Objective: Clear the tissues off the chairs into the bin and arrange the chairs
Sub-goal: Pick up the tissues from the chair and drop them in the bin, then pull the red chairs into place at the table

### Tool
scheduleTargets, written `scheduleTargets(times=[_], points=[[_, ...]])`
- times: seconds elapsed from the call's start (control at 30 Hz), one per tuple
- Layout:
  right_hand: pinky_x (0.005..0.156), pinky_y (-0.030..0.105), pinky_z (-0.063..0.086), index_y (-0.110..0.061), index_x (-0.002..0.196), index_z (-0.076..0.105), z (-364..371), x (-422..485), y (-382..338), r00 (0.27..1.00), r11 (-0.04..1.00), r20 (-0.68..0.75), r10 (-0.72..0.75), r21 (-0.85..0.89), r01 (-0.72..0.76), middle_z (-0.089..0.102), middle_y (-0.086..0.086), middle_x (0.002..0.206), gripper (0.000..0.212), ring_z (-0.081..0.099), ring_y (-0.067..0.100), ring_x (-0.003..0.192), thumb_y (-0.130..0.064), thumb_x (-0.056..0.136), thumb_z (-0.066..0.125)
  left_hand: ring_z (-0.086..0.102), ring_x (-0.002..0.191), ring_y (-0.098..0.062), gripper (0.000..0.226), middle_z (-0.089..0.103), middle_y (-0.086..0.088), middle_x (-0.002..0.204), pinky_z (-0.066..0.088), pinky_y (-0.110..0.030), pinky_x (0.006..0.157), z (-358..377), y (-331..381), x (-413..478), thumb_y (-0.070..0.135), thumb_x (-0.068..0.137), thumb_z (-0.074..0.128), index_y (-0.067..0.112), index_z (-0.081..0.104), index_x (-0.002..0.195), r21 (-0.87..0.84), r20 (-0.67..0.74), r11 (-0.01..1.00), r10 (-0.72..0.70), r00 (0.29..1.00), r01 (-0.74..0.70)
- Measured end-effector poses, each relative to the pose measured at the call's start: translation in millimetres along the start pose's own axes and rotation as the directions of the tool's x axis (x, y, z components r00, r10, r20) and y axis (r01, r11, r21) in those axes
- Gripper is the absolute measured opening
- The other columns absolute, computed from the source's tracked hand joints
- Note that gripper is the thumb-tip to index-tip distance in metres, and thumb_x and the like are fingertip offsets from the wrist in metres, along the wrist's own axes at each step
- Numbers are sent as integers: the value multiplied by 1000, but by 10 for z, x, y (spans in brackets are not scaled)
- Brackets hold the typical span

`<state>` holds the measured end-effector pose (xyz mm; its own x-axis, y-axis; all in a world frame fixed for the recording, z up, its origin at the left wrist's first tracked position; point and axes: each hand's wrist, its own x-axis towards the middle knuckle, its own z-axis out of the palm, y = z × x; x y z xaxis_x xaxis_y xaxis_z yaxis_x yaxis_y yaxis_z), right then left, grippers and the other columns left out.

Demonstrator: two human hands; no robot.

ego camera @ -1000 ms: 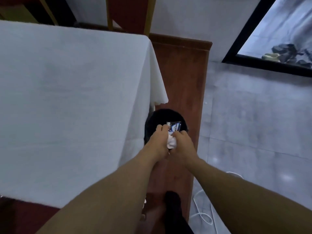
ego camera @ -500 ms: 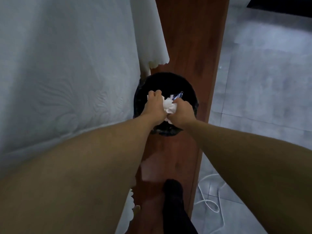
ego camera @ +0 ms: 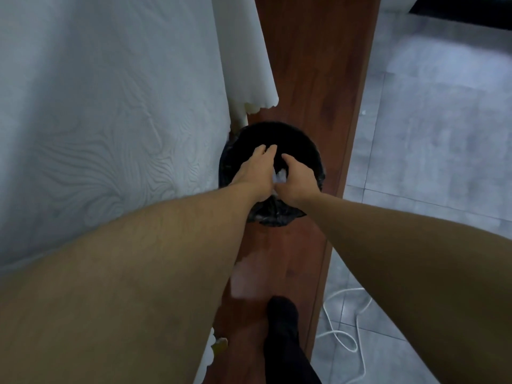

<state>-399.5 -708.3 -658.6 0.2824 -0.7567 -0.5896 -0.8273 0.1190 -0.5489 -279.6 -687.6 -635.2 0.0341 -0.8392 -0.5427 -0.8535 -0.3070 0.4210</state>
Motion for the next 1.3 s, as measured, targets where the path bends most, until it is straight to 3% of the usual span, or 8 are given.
scheduleTargets(times=[0.3, 0.4, 0.5, 0.57, 0.77, 0.93, 1.1, 1.3], points=[[90, 41, 51, -14, 156, 23, -218, -236, -224, 999, 996, -38, -33, -84, 30, 47, 14, 145, 76, 55, 33, 119, -21, 93, 65, 41, 137, -32, 66, 33, -13, 156, 38, -45, 110, -283, 218, -231, 10, 97, 55, 10, 23, 155, 206, 21, 974, 97, 995, -99], [96, 47, 51, -15, 152, 30, -454, -501, -385, 995, 995, -84, -58, -90, 50, 50, 13, 142, 70, 54, 33, 122, -31, 92, 62, 50, 127, -32, 58, 47, -14, 144, 42, -44, 104, -563, 361, -424, 18, 95, 58, 11, 35, 148, 329, -3, 930, 178, 984, -167], [83, 50, 55, -28, 127, 50, -697, -801, -589, 980, 988, -159, -118, -114, 100, 63, 5, 118, 50, 62, 31, 104, -48, 81, 52, 57, 115, -31, 42, 56, -11, 130, 46, -41, 95, -932, 552, -712, 23, 95, 56, 13, 47, 135, 397, -71, 900, 228, 971, -183], [77, 48, 56, -33, 116, 51, -847, -1022, -747, 969, 985, -199, -143, -129, 118, 64, -1, 108, 46, 63, 27, 95, -52, 74, 45, 58, 112, -30, 32, 59, -10, 127, 44, -41, 93, -1204, 687, -971, 24, 97, 51, 13, 51, 127, 423, -121, 887, 259, 958, -187], [76, 46, 56, -27, 116, 55, -1333, -2310, -1787, 919, 955, -295, -261, -220, 200, 62, -1, 111, 36, 63, 24, 94, -30, 80, 57, 58, 109, -32, 33, 61, -11, 121, 44, -43, 91, -2215, 940, -2183, 34, 100, 38, 14, 52, 121, 514, -237, 823, 407, 882, -241], [86, 45, 53, -29, 124, 55, -1383, -3216, -2677, 871, 920, -339, -354, -294, 259, 63, -2, 119, 40, 58, 24, 113, -35, 85, 53, 57, 115, -29, 38, 60, -9, 130, 44, -42, 99, -2815, 827, -3279, 32, 102, 36, 13, 51, 131, 528, -354, 836, 379, 855, -152], [111, 48, 38, -29, 150, 37, -1136, -4194, -3600, 854, 904, -348, -385, -329, 273, 43, 2, 153, 62, 39, 25, 140, -43, 92, 55, 53, 124, -29, 50, 55, -8, 139, 40, -42, 105, -3386, 395, -4512, 43, 105, 24, 14, 45, 140, 527, -468, 849, 271, 841, 20], [118, 47, 28, -28, 153, 32, -618, -5076, -4418, 826, 834, -280, -490, -427, 350, 33, 4, 159, 62, 28, 25, 147, -40, 96, 53, 47, 129, -32, 59, 51, -8, 145, 33, -44, 108, -3692, -234, -5732, 49, 104, 14, 16, 42, 145, 494, -525, 846, 106, 844, 201]])
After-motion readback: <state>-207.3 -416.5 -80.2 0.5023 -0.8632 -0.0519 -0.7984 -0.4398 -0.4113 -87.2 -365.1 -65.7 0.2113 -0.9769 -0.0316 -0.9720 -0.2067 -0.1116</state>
